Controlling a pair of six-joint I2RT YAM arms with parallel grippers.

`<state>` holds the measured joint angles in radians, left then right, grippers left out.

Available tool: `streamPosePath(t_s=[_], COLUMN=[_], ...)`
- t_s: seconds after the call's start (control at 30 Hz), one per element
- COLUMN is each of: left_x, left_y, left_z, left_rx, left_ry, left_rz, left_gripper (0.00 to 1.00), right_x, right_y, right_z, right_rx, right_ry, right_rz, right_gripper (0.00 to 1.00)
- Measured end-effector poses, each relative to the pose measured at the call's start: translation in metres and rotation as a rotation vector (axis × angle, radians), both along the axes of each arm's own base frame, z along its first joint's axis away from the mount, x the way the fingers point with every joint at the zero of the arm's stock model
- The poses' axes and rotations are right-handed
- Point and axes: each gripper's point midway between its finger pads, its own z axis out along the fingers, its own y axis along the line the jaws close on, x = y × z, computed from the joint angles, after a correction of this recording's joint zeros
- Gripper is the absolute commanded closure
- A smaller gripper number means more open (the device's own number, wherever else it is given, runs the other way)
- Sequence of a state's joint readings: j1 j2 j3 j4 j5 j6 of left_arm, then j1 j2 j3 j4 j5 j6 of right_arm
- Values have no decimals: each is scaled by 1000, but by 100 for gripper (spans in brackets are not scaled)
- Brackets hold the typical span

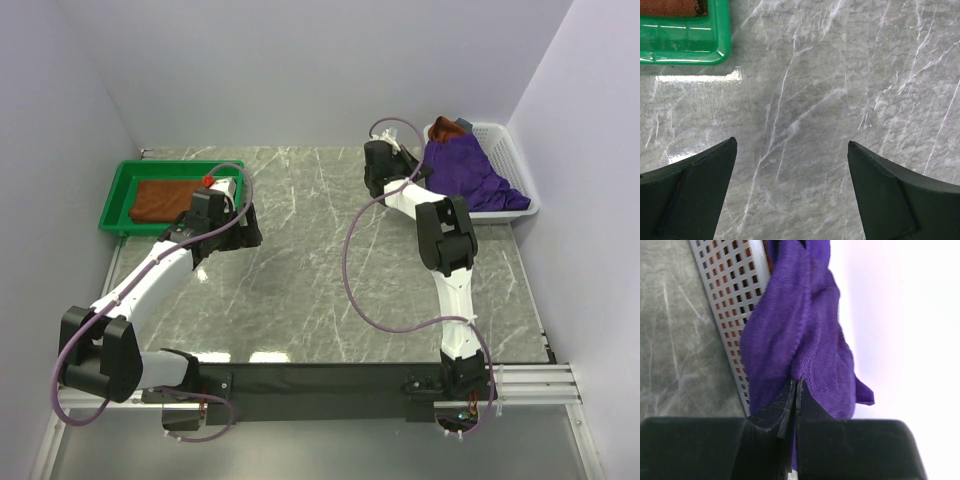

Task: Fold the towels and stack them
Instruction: Grab crumpled towel

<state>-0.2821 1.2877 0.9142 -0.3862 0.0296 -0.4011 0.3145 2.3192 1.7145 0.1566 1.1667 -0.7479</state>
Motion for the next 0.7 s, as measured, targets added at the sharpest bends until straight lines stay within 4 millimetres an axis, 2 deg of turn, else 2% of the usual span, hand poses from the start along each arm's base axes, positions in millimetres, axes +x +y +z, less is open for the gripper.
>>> streamPosePath(t_s=[0.13, 0.2, 0.27, 0.4, 0.5, 0.6, 0.7], left_x=[0, 0, 0, 0, 0, 0, 0], left_y=[0, 0, 0, 0, 0, 0, 0], left_z=[0, 0, 0, 0, 0, 0, 0], left_rx=[0, 0, 0, 0, 0, 0, 0], left_ry=[0, 0, 0, 0, 0, 0, -1], left_rz=[0, 0, 0, 0, 0, 0, 1], left_gripper=[2, 2, 2, 2, 2, 2, 2], right_x=[-1, -1, -1, -7, -18, -22, -21], right_y=[2, 3, 4, 4, 2, 3, 9], right_z=[20, 47, 81, 174, 236, 284, 318], right_rx=[26, 57, 92, 170, 218, 269, 325], right_ry=[-23, -70, -141, -349, -501, -625, -709], right_rz=[19, 34, 52, 89, 112, 145, 206], right_gripper=[100, 100, 100, 100, 100, 100, 100])
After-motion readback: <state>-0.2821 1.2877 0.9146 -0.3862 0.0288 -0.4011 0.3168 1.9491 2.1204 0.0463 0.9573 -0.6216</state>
